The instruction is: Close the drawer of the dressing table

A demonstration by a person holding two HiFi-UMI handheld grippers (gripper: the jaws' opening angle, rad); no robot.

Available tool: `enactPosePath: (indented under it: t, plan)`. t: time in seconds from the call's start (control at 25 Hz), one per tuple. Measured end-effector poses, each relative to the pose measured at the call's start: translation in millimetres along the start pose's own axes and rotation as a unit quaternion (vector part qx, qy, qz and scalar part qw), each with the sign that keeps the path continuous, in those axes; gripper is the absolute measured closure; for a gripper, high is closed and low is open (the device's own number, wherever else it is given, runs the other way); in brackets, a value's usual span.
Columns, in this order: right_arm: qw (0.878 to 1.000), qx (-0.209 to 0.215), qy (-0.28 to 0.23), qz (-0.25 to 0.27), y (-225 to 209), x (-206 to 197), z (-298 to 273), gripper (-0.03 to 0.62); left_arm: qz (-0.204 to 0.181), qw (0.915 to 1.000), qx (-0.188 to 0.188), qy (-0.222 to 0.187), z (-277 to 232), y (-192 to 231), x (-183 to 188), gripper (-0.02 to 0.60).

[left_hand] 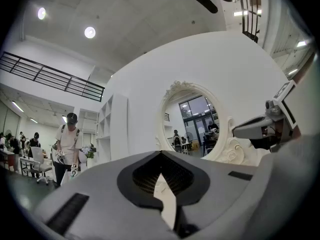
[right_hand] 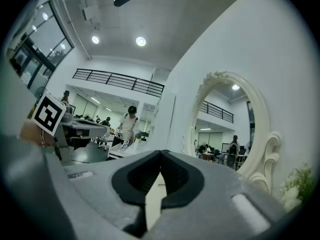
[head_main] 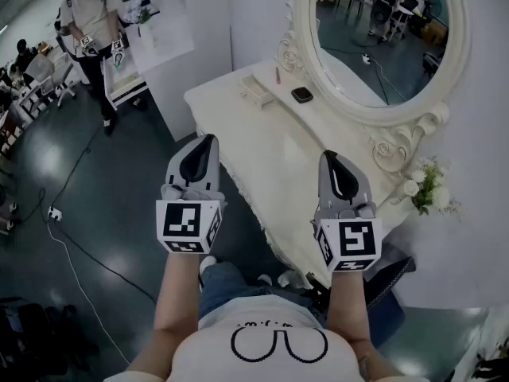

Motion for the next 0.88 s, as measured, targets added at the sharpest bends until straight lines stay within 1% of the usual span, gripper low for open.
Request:
enactPosePath:
  t: [0.24,0.36,0.44,0.6,0.88]
  plan:
    - [1.0,-0.014,0.009,0.005,3,-2,-6,0.594,0.007,1.0,-0.002,-0.001,-3,14,-8,0.583]
    - [1.0,-0.028,0.004,-0.013,7,-4,-18,0.594,0.01,0.9999,-0.011,0.007,-10,30,-17,0.583]
    - [0.999,-0.034,-0.002,-0.027,13,-4,-29,0.594,0.013,0.9998,-0.016,0.008,-16,45,-21,0.583]
    - [0.999,-0.051,0.006,-0.014,29,-4,-61,0.594,0.016,0.9995,-0.026,0.004,-40,82,-28,0.583]
    - [0.996,-0.084,0.023,-0.012,60,-3,-128,0.594,0.02,0.9973,-0.07,0.004,-91,146,-42,0.583]
Point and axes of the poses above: the fingertips, and each gripper's own axes: z backward along the fingers, y to its left, x out of its top, the point moved 7 cm from there along z, backward along the fingers, and after that the axes turned 1 degree about -y, right-handed, at the moved point
